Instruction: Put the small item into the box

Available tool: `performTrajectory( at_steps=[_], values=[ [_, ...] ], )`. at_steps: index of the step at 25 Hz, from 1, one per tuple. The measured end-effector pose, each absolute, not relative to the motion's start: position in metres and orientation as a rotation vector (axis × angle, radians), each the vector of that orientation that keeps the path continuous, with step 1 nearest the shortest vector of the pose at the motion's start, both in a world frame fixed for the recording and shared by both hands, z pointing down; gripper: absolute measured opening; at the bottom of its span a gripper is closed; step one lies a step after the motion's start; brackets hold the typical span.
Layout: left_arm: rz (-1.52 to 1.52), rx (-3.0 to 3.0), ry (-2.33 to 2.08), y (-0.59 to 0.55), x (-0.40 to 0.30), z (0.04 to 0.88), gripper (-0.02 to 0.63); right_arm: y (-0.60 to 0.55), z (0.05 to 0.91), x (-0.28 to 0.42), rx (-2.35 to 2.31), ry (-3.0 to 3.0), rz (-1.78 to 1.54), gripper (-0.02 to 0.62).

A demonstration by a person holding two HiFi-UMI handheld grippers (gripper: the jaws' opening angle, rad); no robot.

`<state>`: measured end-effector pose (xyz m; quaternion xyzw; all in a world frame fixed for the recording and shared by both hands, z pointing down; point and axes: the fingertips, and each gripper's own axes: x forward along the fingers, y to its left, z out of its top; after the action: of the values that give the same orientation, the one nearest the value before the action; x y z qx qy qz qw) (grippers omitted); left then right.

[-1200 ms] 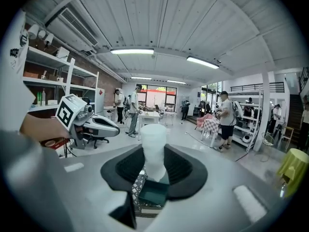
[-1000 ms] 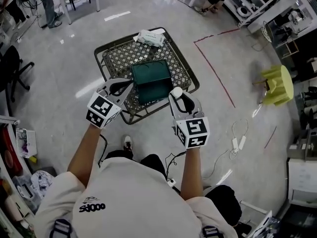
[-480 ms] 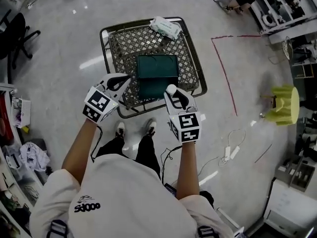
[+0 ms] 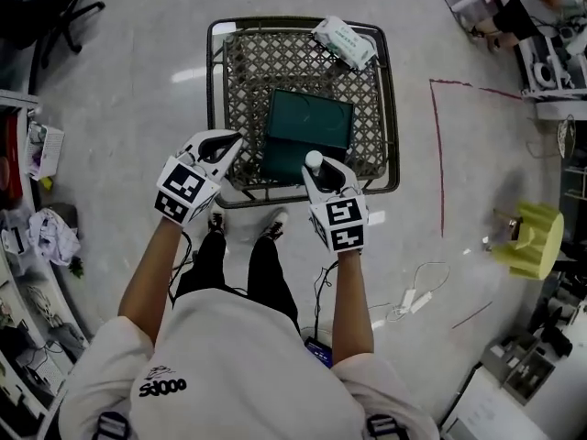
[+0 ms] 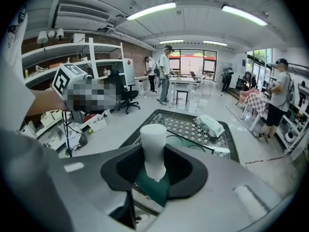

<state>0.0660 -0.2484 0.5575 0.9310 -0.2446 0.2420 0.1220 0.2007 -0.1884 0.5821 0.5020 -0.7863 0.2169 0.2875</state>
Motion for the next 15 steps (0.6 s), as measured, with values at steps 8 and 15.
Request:
performTrajectory(
  at_steps=[8,15],
  values=[
    [0.762,2.611,-0.777,-0.254,0.051,0.596,0.005,-0.194,0.654,0.189,1.181,-2.061,0.632,0.137],
    [0.848,2.581,-0.749,-0.252,0.042,0.628,0.006,-0.196,0.719,0.18,1.077,-1.986,0.669,0.137]
  ],
)
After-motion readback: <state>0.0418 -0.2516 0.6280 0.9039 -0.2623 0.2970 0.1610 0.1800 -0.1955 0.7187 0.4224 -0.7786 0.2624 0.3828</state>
